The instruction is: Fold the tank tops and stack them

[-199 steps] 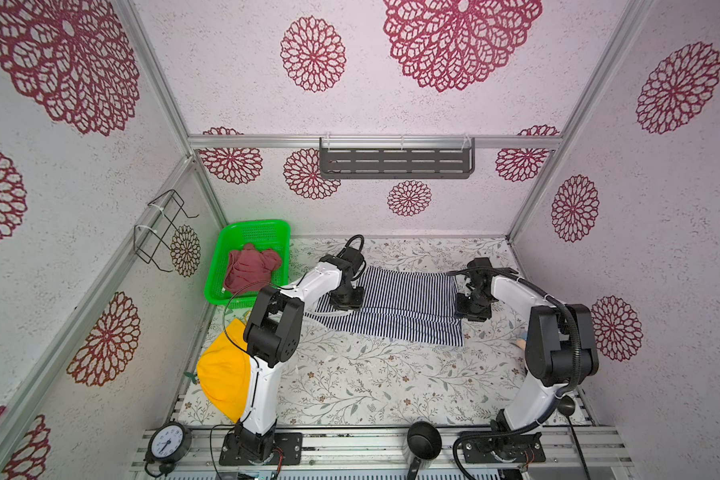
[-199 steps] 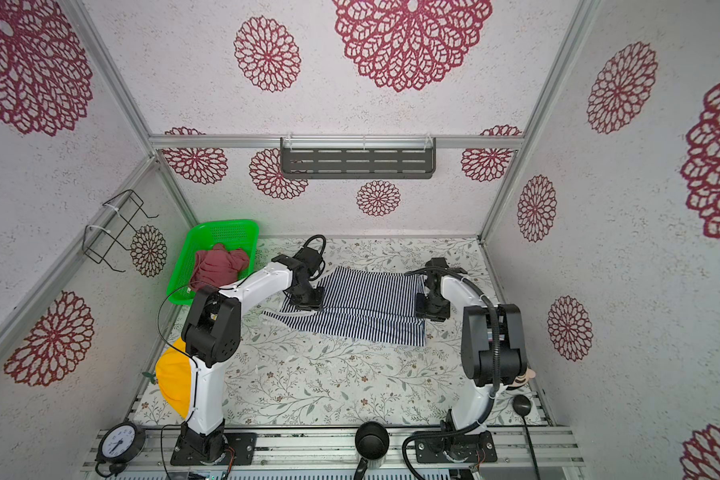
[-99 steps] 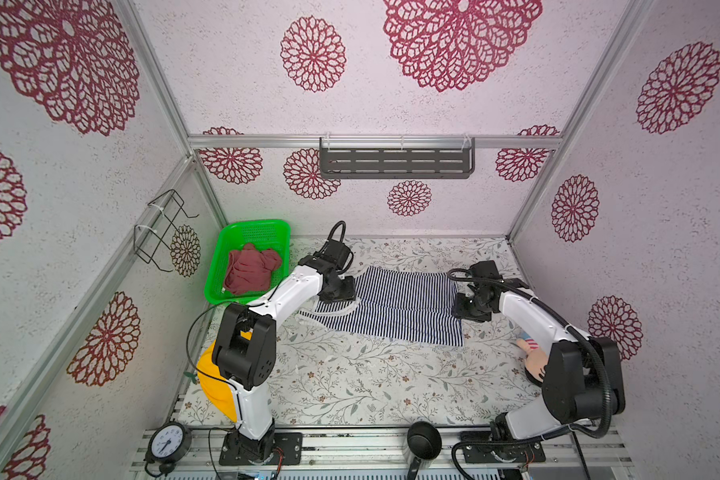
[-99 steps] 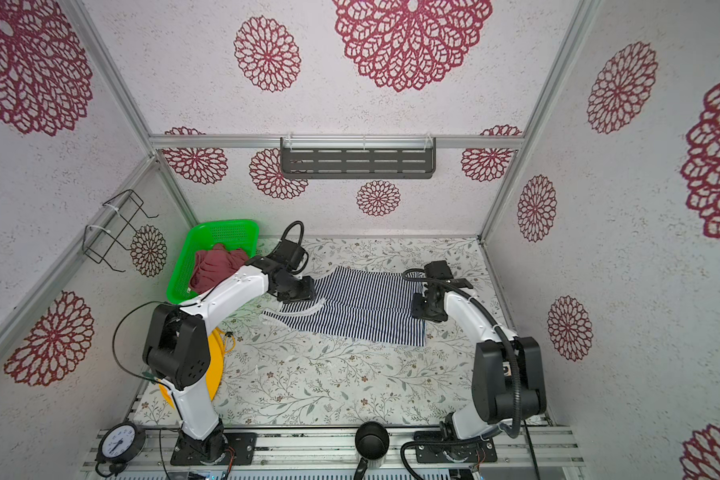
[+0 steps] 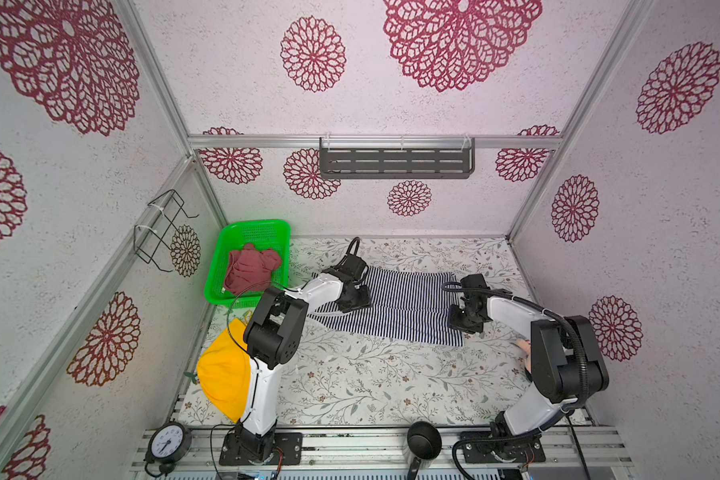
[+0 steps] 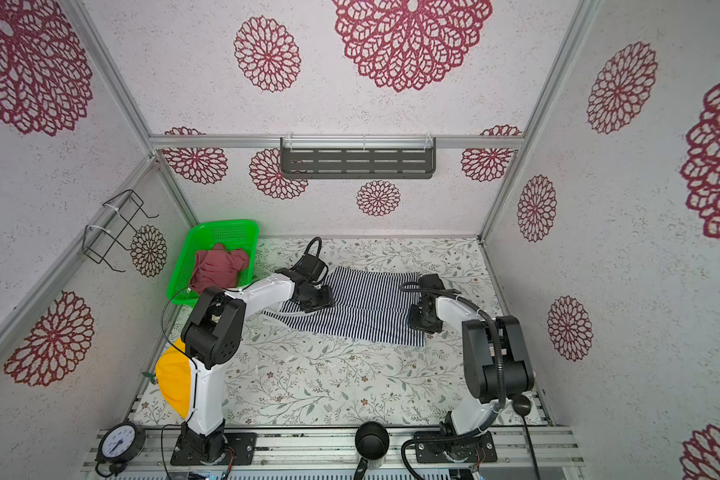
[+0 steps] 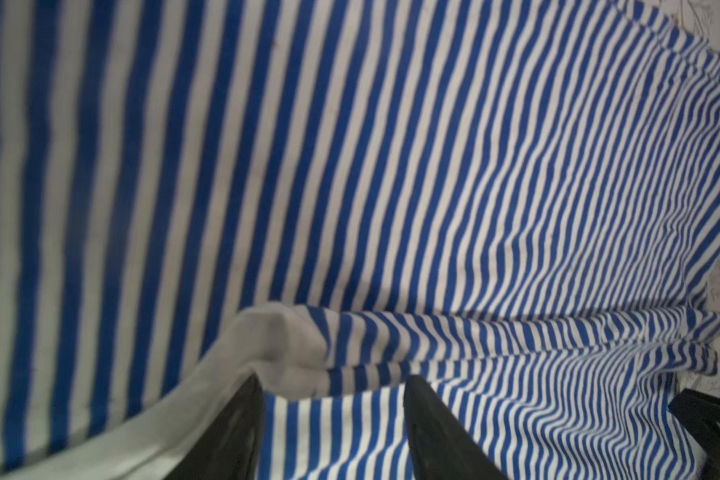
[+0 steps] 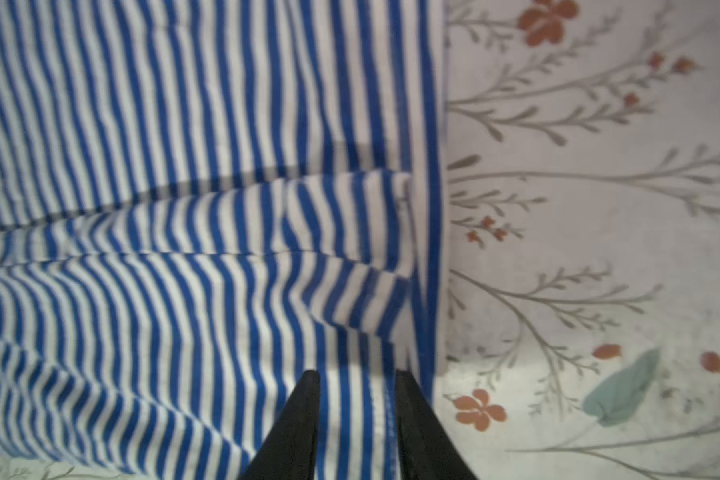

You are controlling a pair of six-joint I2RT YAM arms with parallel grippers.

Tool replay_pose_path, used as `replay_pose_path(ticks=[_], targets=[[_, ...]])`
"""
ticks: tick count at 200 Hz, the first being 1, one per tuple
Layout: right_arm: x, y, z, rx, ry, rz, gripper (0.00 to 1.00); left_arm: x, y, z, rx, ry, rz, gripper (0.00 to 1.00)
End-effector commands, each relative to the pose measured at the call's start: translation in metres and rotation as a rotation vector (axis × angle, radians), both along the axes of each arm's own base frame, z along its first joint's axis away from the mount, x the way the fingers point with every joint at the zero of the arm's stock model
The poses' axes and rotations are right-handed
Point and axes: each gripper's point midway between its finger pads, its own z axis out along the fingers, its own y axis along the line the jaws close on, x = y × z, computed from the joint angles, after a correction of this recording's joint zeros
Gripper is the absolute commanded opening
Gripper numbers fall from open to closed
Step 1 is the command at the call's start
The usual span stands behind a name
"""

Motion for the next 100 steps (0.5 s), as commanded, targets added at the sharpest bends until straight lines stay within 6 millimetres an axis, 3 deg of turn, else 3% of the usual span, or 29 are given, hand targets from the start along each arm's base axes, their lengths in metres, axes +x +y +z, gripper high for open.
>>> replay_pose_path(ticks=[1, 24, 44, 69, 100], targets=[[0.001, -0.015, 0.022, -0.056, -0.059, -0.039, 0.33, 0.015, 0.007, 0.009, 0.010, -0.069, 0.039, 0.59], [-0.001, -0.004, 0.050, -0.070, -0.113, -0.008, 0.31, 0.010, 0.001, 0.030, -0.012, -0.101, 0.029, 0.59], [-0.007, 0.030, 0.060, -0.010, -0.138, 0.056, 0.25, -0.007, -0.013, 0.035, -0.045, -0.089, 0.020, 0.59], [-0.016, 0.060, 0.039, 0.094, -0.102, 0.081, 0.21, -0.031, -0.015, 0.011, -0.027, -0.033, 0.021, 0.58], [-0.024, 0.057, 0.016, 0.089, -0.057, 0.062, 0.17, -0.048, 0.002, -0.009, 0.020, 0.000, 0.038, 0.58]])
